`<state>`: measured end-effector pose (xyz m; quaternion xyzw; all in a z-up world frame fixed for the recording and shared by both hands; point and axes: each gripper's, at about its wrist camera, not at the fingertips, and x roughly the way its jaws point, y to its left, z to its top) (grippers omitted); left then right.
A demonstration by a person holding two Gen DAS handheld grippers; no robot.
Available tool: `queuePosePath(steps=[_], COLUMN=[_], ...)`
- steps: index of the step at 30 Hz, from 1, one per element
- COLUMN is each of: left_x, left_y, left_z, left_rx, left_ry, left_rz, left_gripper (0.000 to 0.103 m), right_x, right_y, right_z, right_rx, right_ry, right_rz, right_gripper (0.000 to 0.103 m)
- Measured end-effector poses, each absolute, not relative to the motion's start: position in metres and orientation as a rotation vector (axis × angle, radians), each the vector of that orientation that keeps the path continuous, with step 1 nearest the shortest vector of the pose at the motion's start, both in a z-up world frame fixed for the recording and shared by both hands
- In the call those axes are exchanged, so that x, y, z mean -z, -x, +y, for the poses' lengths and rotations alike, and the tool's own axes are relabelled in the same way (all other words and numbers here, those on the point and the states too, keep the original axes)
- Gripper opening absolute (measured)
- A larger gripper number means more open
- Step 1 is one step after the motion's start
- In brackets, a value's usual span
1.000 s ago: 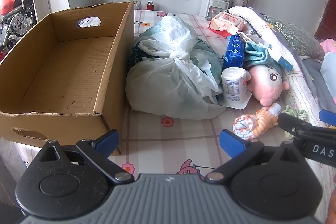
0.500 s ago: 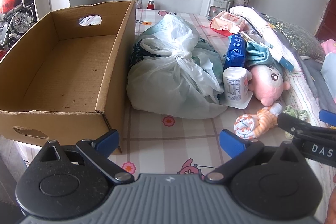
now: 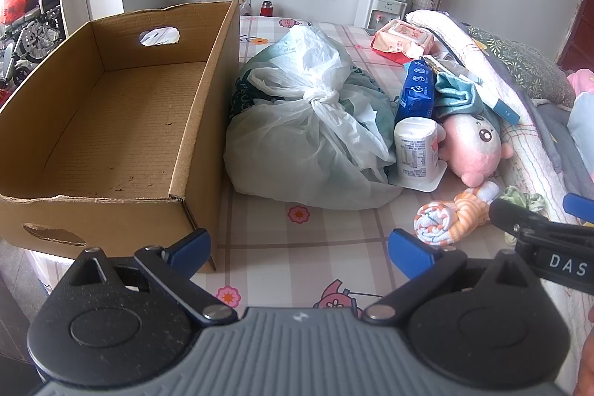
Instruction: Organize soft objects
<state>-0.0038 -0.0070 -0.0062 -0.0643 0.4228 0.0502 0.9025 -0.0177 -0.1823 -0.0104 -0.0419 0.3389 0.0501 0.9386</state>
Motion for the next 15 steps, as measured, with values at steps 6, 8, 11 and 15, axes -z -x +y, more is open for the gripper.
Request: queuePosePath(steps=[6, 8, 11, 15], left_x=[0.0064, 0.0069, 0.0069, 0.0069], left_y=[0.0038, 0.0044, 0.0042, 0.0042], left_z=[-0.0070, -0.0065, -0.0067, -0.0069], left_rx=[-0.103, -0.103, -0.103, -0.103], left_ry=[0.133, 0.131, 0.132, 0.132], left_rz=[0.874, 0.874, 0.875, 0.875], left_gripper=[0.102, 0.102, 0.102, 0.102], right_x=[0.0115, 0.0112, 0.0113, 0.0124], right_y=[0.0177, 0.0176, 0.0175, 0.0175], right_z=[-0.1822, -0.1820, -0.1820, -0.1815], right_rx=[-0.103, -0.102, -0.103, -0.103], right_ry=[0.085, 0.086, 0.085, 0.085], right_rz=[0.693, 0.693, 0.694, 0.695], right_gripper=[0.102, 0.102, 0.102, 0.102])
